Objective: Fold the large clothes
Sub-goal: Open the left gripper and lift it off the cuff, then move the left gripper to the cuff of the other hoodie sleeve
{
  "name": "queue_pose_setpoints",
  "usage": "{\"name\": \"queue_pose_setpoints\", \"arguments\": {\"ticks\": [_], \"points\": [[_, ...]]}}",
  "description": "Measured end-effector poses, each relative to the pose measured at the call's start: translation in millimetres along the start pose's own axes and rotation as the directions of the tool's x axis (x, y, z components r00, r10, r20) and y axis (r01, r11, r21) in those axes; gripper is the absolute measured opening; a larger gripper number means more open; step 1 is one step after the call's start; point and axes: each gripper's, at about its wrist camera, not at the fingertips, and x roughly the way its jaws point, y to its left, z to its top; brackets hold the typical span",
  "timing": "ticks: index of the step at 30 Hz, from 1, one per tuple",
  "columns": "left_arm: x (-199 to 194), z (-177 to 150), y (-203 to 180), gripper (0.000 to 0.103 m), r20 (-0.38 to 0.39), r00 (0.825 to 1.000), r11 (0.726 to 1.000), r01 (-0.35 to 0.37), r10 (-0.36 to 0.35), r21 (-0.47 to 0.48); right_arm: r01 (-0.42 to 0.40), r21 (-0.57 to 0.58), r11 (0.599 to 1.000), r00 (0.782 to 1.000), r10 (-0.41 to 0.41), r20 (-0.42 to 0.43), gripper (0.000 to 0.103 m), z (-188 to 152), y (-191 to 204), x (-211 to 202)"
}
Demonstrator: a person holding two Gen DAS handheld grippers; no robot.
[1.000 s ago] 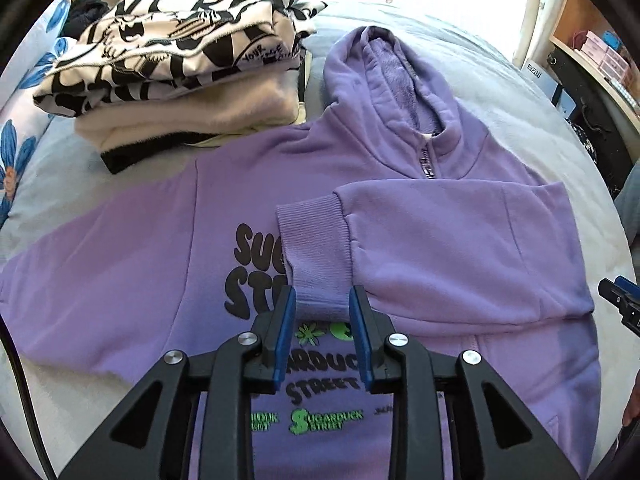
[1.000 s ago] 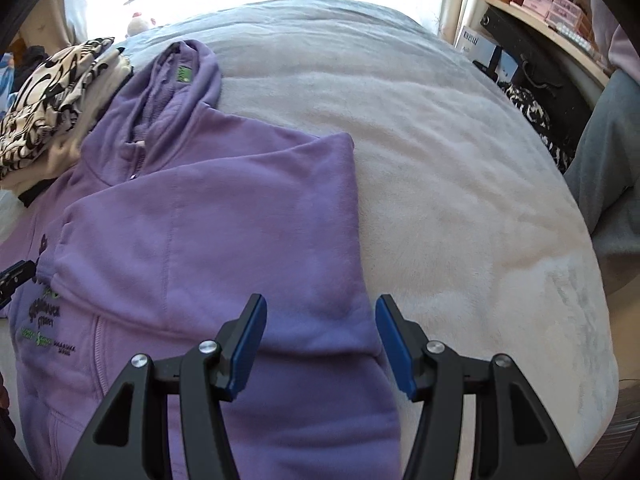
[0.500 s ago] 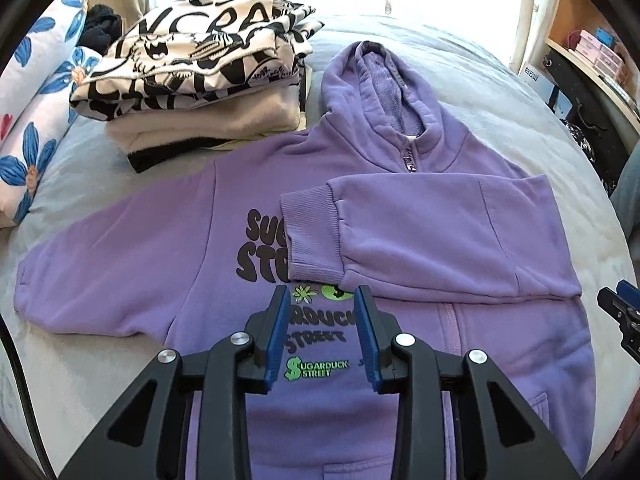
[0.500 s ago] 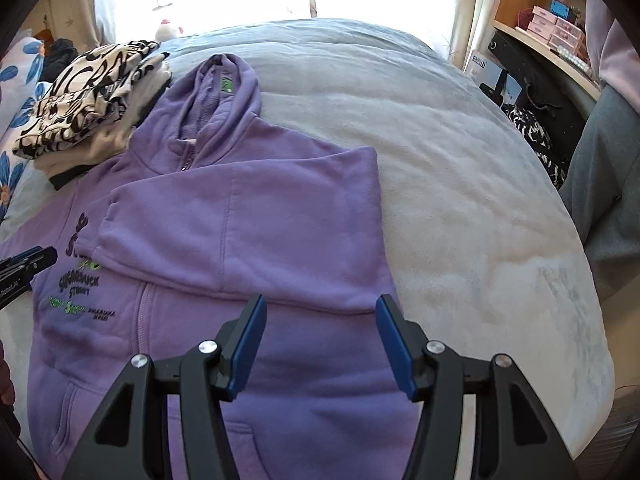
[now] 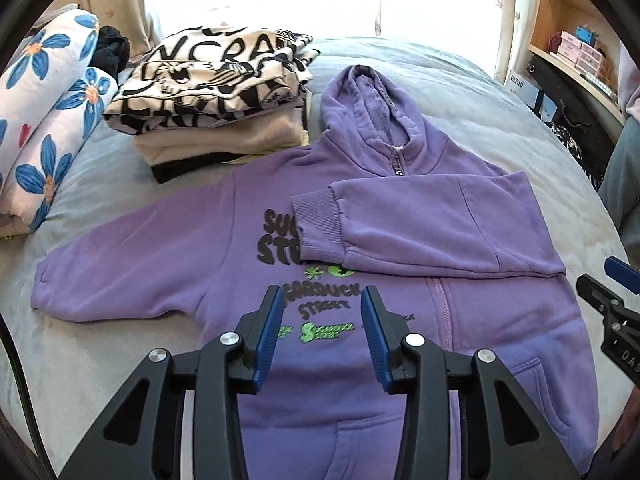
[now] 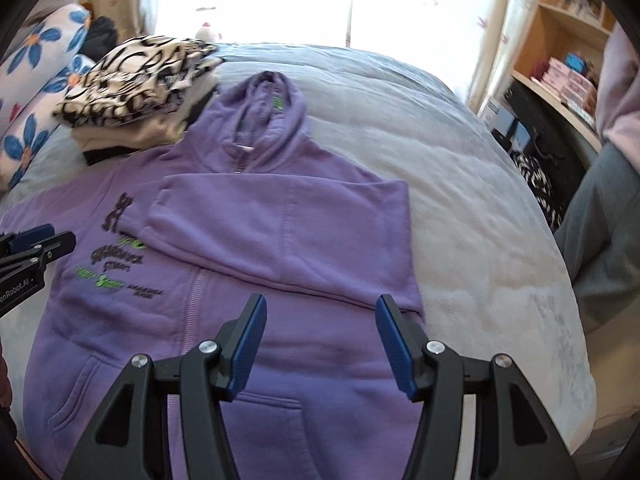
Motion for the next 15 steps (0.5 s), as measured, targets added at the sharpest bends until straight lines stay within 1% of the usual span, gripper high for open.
{"name": "queue_pose_setpoints", "arguments": {"ticks": [8, 15], "points": [[-17, -16, 37, 0.039, 0.009, 1.0, 0.999, -0.016, 0.016, -0.052, -0.048, -0.082, 0.995, 0.999, 0.049, 0.017, 0.057, 1, 53, -12], [-18, -29, 77, 0.039, -0.001, 0.999, 0.994, -0.039, 0.039, -0.106, -0.07, -0.151, 0.986, 0.997, 0.074, 0.019, 0.057, 4, 97, -18]]}}
